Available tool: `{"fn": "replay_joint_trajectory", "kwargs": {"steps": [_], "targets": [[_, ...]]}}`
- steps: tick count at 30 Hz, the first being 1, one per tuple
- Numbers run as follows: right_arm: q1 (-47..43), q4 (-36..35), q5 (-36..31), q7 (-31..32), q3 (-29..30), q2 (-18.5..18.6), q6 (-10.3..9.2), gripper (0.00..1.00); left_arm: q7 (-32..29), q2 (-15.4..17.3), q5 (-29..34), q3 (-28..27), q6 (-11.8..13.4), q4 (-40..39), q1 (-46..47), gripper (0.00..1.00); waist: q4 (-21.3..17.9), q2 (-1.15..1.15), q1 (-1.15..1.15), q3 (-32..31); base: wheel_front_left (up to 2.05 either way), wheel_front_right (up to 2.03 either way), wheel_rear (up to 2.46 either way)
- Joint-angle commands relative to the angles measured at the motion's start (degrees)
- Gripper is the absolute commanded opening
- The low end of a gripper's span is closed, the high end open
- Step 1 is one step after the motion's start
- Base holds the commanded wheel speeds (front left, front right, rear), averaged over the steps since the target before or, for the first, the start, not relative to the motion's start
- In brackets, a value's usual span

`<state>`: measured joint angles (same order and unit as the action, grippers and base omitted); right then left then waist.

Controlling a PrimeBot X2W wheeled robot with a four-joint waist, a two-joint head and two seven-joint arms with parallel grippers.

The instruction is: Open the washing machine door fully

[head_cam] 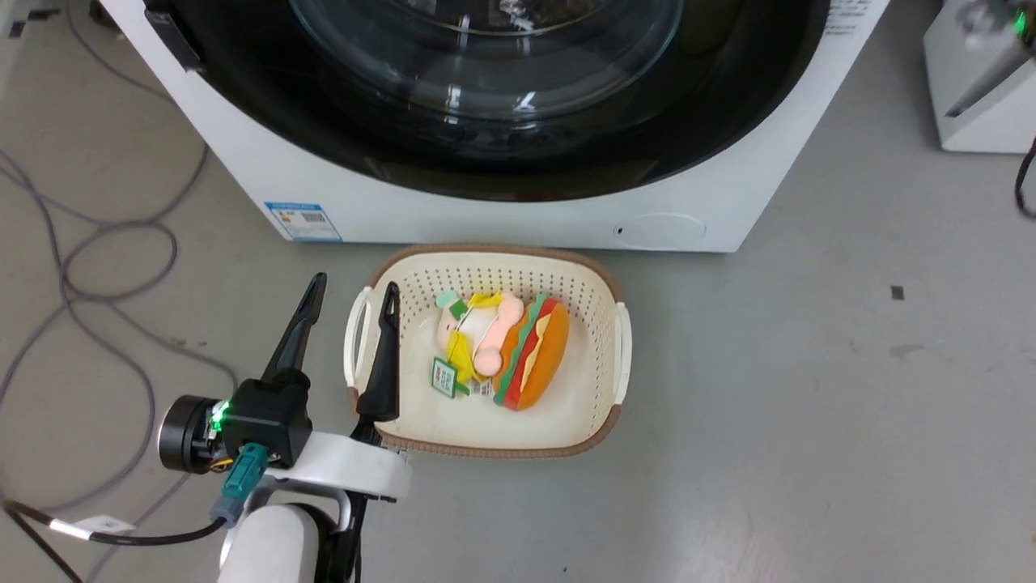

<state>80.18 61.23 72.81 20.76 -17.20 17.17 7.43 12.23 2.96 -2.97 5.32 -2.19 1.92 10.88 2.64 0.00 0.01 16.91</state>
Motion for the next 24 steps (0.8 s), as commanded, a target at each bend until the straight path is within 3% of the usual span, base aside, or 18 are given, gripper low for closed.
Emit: {"fn": "replay_joint_trajectory", "kwargs": {"steps": [1, 19, 24], "targets": [[3.47, 1.9, 1.53, 1.04, -1.3, -0.11, 0.05, 0.0, 0.57, 0.14, -0.34, 0.32, -0.19, -0.24, 1.21, 1.0, 0.44, 0.0, -0.01, 0.92, 0.0, 0.0, 0.0], [19.27, 12.52, 7.36, 11.29, -10.05, -2.12, 0.06, 0.0, 2.72, -0.02, -1.72, 1.62, -0.07, -0.37, 4.3, 1.0, 2.54, 0.0, -0.01, 6.32, 0.0, 0.0, 0.0], [18.73, 12.72, 6.96, 13.91, -10.63, -3.18, 0.06, 0.0, 2.77, -0.04, -1.83, 1.66, 0.1, -0.15, 4.22, 1.0, 2.25, 0.0, -0.01, 6.03, 0.0, 0.0, 0.0]]}}
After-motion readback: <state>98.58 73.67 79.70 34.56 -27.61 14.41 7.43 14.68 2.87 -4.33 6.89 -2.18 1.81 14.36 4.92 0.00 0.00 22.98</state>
